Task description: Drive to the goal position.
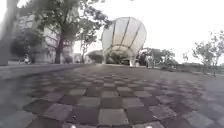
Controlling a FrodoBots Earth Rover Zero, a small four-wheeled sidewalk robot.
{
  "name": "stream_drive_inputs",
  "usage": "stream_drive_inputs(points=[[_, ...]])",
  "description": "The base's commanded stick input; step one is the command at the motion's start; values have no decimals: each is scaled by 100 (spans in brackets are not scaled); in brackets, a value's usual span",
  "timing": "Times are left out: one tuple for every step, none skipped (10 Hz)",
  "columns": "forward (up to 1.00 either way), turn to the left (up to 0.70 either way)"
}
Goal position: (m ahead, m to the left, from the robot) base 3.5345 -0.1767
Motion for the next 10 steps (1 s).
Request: stream_drive_inputs(points=[[100,10],[100,10],[100,10],[100,10],[100,10],[100,10],[100,10],[100,10],[100,10],[100,10]])
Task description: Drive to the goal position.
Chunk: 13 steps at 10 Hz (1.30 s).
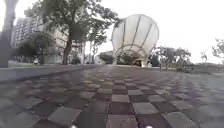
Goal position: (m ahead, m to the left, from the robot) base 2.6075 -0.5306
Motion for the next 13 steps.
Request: stream_drive_inputs(points=[[100,10],[100,10],[100,10],[100,10],[100,-15],[100,-30],[100,-30],[100,-30],[100,-30],[100,-30],[100,-30],[100,-30],[100,-30]])
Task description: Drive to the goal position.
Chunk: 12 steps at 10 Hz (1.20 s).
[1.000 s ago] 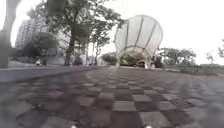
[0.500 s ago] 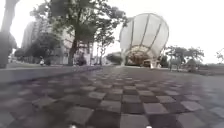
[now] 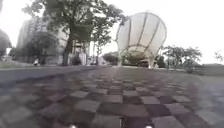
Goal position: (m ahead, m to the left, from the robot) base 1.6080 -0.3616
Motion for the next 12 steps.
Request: stream_drive_inputs(points=[[100,-30],[100,-29],[100,-29],[100,-29],[100,-29],[100,-29],[100,-29],[100,-29],[100,-28],[100,-24],[100,-18],[100,-22]])
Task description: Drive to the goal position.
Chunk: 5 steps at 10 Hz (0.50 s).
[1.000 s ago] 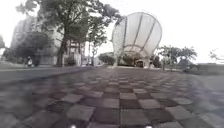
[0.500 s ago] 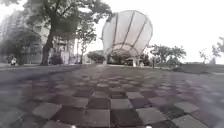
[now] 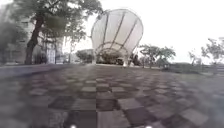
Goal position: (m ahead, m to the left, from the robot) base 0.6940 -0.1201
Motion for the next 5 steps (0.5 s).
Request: stream_drive_inputs(points=[[100,-28],[100,-28],[100,-13],[100,12],[100,13]])
